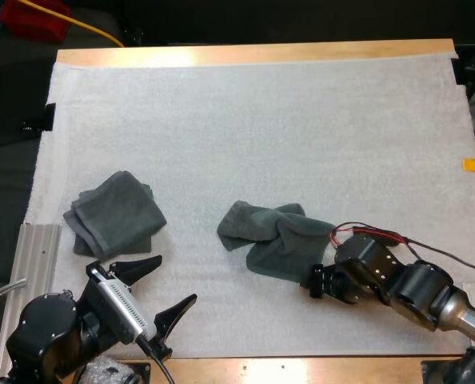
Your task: Pick towel from pile, fold and stack
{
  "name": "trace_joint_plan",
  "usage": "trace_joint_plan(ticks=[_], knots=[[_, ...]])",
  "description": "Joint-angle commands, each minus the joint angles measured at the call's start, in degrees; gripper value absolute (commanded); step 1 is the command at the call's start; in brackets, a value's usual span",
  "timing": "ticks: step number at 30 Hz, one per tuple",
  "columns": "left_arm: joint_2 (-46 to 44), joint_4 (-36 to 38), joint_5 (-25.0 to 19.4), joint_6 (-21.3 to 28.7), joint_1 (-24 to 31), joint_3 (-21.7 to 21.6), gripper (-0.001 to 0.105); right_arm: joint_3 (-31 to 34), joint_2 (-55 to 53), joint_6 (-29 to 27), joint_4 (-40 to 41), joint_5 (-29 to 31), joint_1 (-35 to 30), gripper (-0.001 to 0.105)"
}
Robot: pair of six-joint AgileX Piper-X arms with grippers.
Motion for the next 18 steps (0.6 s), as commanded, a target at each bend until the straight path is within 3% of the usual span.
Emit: trace_joint_plan(ticks=[1,13,18], knots=[[0.04,-0.66,0.42,-0.53,-0.21,-0.44,0.069,0.88,-0.22,1.14,-2.27,-2.28,-0.48,0.073],[0.04,-0.66,0.42,-0.53,-0.21,-0.44,0.069,14.47,-0.34,18.28,-23.58,-3.32,-1.11,0.072],[0.04,-0.66,0.42,-0.53,-0.21,-0.44,0.069,17.95,-0.34,25.34,-29.90,0.58,-1.09,0.072]])
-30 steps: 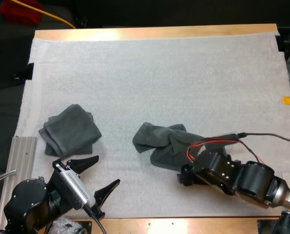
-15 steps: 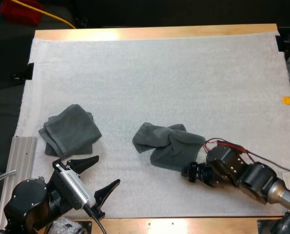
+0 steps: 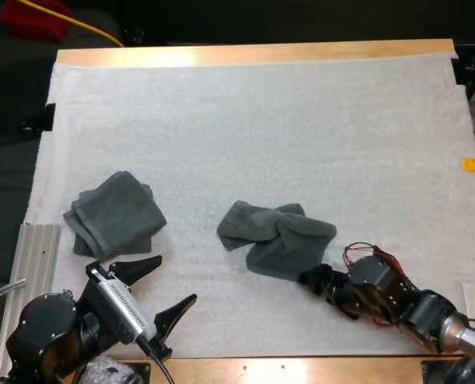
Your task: Pick towel from pile, fold and stack
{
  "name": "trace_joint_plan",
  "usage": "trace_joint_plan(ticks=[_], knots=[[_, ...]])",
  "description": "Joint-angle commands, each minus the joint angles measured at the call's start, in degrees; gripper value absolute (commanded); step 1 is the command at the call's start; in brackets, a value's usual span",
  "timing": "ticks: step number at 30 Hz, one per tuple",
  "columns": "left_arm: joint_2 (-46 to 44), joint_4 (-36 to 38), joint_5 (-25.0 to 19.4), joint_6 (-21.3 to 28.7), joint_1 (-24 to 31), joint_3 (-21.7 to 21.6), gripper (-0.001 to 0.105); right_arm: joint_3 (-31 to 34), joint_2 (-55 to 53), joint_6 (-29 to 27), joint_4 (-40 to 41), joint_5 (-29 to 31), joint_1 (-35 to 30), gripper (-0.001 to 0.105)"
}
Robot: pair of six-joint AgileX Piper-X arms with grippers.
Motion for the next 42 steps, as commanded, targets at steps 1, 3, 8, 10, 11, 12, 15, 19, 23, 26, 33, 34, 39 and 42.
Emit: trace_joint_plan(ticks=[1,3,8,10,11,12,15,19,23,26,33,34,39,42], knots=[[0.04,-0.66,0.42,-0.53,-0.21,-0.44,0.069,0.56,-0.13,1.41,-1.42,1.03,-0.35,0.072],[0.04,-0.66,0.42,-0.53,-0.21,-0.44,0.069,1.64,-0.13,2.70,-2.89,1.77,-0.35,0.070],[0.04,-0.66,0.42,-0.53,-0.21,-0.44,0.069,2.40,7.22,5.16,-13.82,1.44,-0.35,0.070],[0.04,-0.66,0.42,-0.53,-0.21,-0.44,0.069,2.40,9.09,6.29,-16.01,1.52,-0.35,0.070],[0.04,-0.66,0.42,-0.53,-0.21,-0.44,0.069,2.40,9.87,7.00,-16.86,1.68,-0.35,0.070],[0.04,-0.66,0.42,-0.53,-0.21,-0.44,0.069,2.40,11.27,8.26,-18.07,1.75,-0.35,0.070],[0.04,-0.66,0.42,-0.53,-0.21,-0.44,0.069,2.40,14.93,9.17,-23.22,1.75,-0.35,0.069],[0.04,-0.66,0.42,-0.53,-0.21,-0.44,0.069,2.40,15.02,9.51,-23.54,2.48,-0.35,0.058],[0.04,-0.66,0.42,-0.53,-0.21,-0.44,0.069,2.40,15.02,10.35,-20.20,5.52,-0.35,0.026],[0.04,-0.66,0.42,-0.53,-0.21,-0.44,0.069,2.40,15.02,7.85,-19.86,6.40,-0.35,0.013],[0.04,-0.66,0.42,-0.53,-0.21,-0.44,0.069,1.99,15.02,2.09,-20.01,5.73,-0.24,0.001],[0.04,-0.66,0.42,-0.53,-0.21,-0.44,0.069,1.42,15.02,0.00,-20.01,4.70,-0.24,0.001],[0.04,-0.66,0.42,-0.53,-0.21,-0.44,0.069,-2.44,12.40,-7.62,-20.49,3.16,-0.24,0.001],[0.04,-0.66,0.42,-0.53,-0.21,-0.44,0.069,-5.31,10.59,-10.62,-20.49,3.16,-0.24,0.001]])
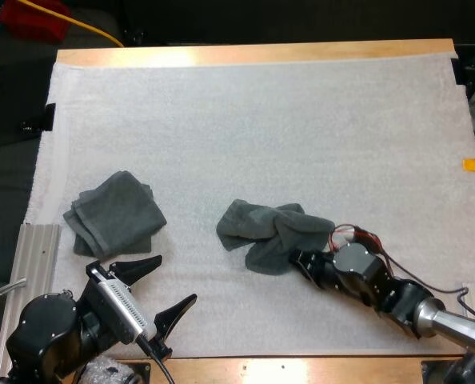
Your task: Pick towel from pile, fold and stack
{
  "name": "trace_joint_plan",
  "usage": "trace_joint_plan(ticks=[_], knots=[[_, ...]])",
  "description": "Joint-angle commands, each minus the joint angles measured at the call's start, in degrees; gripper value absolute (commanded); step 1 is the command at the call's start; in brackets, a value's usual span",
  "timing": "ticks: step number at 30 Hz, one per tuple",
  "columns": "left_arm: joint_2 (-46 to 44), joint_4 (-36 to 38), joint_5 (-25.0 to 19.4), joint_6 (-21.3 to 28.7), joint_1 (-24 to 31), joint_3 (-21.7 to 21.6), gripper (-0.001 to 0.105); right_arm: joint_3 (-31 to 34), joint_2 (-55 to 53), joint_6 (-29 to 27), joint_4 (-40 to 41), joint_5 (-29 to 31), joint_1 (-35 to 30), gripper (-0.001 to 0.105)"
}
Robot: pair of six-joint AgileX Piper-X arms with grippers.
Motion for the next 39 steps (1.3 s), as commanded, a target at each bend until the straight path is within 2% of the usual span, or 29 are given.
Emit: trace_joint_plan(ticks=[1,3,4,6,8,9,11,16,21,29,31,36,39], knots=[[0.04,-0.66,0.42,-0.53,-0.21,-0.44,0.069,-1.42,-0.89,-2.08,-0.42,-0.21,-0.09,0.001],[0.04,-0.66,0.42,-0.53,-0.21,-0.44,0.069,-4.88,-2.48,-3.64,-0.42,-0.34,-0.09,0.001],[0.04,-0.66,0.42,-0.53,-0.21,-0.44,0.069,-9.14,-3.11,-6.10,-0.42,-1.88,-0.09,0.001],[0.04,-0.66,0.42,-0.53,-0.21,-0.44,0.069,-12.17,-3.09,-6.76,0.09,-3.20,-0.09,0.001],[0.04,-0.66,0.42,-0.53,-0.21,-0.44,0.069,-16.44,-3.09,-9.70,3.07,-3.38,-0.09,0.001],[0.04,-0.66,0.42,-0.53,-0.21,-0.44,0.069,-20.19,-3.09,-12.96,7.39,-3.38,-0.09,0.001],[0.04,-0.66,0.42,-0.53,-0.21,-0.44,0.069,-22.51,-3.09,-16.07,11.27,-3.24,-0.09,0.001],[0.04,-0.66,0.42,-0.53,-0.21,-0.44,0.069,-24.90,-3.09,-20.26,19.40,-1.12,-0.09,0.001],[0.04,-0.66,0.42,-0.53,-0.21,-0.44,0.069,-27.04,-3.09,-22.84,18.64,-2.40,-0.09,0.001],[0.04,-0.66,0.42,-0.53,-0.21,-0.44,0.069,-36.69,-3.09,-27.17,20.68,-2.40,-0.09,0.001],[0.04,-0.66,0.42,-0.53,-0.21,-0.44,0.069,-40.65,-3.09,-30.11,23.21,-2.40,-0.09,0.001],[0.04,-0.66,0.42,-0.53,-0.21,-0.44,0.069,-44.29,-3.09,-30.50,24.05,-2.40,-0.09,0.001],[0.04,-0.66,0.42,-0.53,-0.21,-0.44,0.069,-44.28,-2.01,-31.35,30.78,-2.40,-0.09,0.001]])
